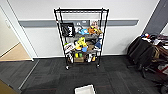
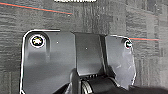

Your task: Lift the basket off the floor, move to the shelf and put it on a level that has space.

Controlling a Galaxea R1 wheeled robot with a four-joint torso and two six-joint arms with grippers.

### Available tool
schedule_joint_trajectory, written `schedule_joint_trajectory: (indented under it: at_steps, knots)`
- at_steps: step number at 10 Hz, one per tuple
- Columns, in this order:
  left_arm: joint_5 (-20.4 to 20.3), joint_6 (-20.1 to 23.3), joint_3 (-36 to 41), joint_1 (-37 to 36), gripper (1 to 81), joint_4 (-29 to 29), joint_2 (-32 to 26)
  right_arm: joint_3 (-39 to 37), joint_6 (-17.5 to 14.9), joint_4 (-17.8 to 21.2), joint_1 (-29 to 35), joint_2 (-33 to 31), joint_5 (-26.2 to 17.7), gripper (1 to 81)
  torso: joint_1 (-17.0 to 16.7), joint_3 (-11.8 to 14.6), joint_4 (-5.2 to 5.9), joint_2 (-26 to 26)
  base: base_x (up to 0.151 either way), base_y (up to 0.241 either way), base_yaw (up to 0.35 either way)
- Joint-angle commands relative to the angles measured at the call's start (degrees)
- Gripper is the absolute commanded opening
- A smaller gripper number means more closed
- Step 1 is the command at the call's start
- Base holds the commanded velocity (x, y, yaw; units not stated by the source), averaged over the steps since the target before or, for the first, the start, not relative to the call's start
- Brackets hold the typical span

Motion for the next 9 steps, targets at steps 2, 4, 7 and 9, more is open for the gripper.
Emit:
schedule_joint_trajectory:
  at_steps: [2, 4, 7, 9]
  knots:
    - [3.5, 0.2, 0.3, -2.4, 81.1, 0.2, -0.8, 0.2, 0.0, 0.1, 1.9, -0.9, -2.5, 81.1, 0.0, 0.0, 0.0, 0.0, 0.11, 0.0, 0.0]
    - [3.5, 0.2, 0.2, -2.4, 81.1, 0.2, -0.8, 0.2, 0.0, 0.1, 1.9, -0.9, -2.4, 81.1, 0.0, 0.0, 0.0, 0.0, 0.111, 0.0, 0.0]
    - [3.5, 0.1, 0.0, -2.3, 81.1, 0.2, -0.8, 0.7, 0.0, 0.1, 2.2, -0.9, -2.4, 81.1, 0.0, 0.0, 0.0, 0.0, 0.11, 0.0, 0.0]
    - [3.5, 0.1, -0.2, -2.3, 81.1, 0.2, -0.8, 0.4, 0.0, 0.1, 2.2, -0.9, -2.4, 81.1, 0.0, 0.0, 0.0, 0.0, 0.107, 0.0, 0.0]
